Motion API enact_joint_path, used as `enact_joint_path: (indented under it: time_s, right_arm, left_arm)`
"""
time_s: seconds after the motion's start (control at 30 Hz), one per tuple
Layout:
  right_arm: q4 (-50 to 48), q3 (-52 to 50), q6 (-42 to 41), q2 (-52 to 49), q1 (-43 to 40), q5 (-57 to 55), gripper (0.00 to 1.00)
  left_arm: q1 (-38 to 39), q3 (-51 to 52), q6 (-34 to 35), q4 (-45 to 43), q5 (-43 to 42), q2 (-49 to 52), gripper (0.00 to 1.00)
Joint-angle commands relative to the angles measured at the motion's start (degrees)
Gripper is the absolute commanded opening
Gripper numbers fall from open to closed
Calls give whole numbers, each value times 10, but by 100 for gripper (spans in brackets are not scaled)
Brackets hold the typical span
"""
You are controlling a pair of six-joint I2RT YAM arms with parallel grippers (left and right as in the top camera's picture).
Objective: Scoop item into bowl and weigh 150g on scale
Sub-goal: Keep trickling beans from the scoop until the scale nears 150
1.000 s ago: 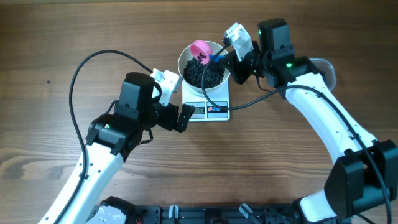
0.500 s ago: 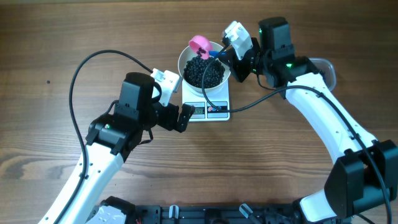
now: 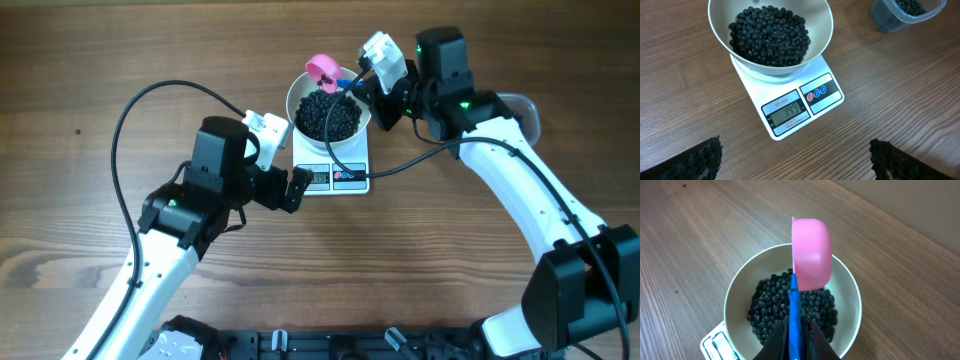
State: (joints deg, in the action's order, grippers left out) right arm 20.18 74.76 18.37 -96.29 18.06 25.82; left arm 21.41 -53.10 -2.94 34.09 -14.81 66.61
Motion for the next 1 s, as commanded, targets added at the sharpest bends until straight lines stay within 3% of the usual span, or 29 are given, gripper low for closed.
enact_joint_path:
  time_s: [0.0, 0.43, 0.57, 0.7, 0.83, 0.97]
  right_arm:
    - [-19, 5, 13, 16, 1, -5, 4]
    - [40, 5, -25, 16, 1, 39, 4]
    - [38, 5, 28, 16, 1, 28, 4]
    - [34, 5, 23, 16, 1, 22, 4]
    - [34, 5, -94, 16, 1, 26, 4]
    - [34, 5, -125, 16, 1, 26, 4]
  left_arm:
    - [2, -7, -12, -2, 3, 2, 100]
    - [2, -7, -12, -2, 3, 2, 100]
    - [2, -7, -11, -2, 3, 2, 100]
    - [2, -7, -12, -2, 3, 2, 100]
    - [2, -7, -12, -2, 3, 2, 100]
    - [2, -7, -12, -2, 3, 2, 100]
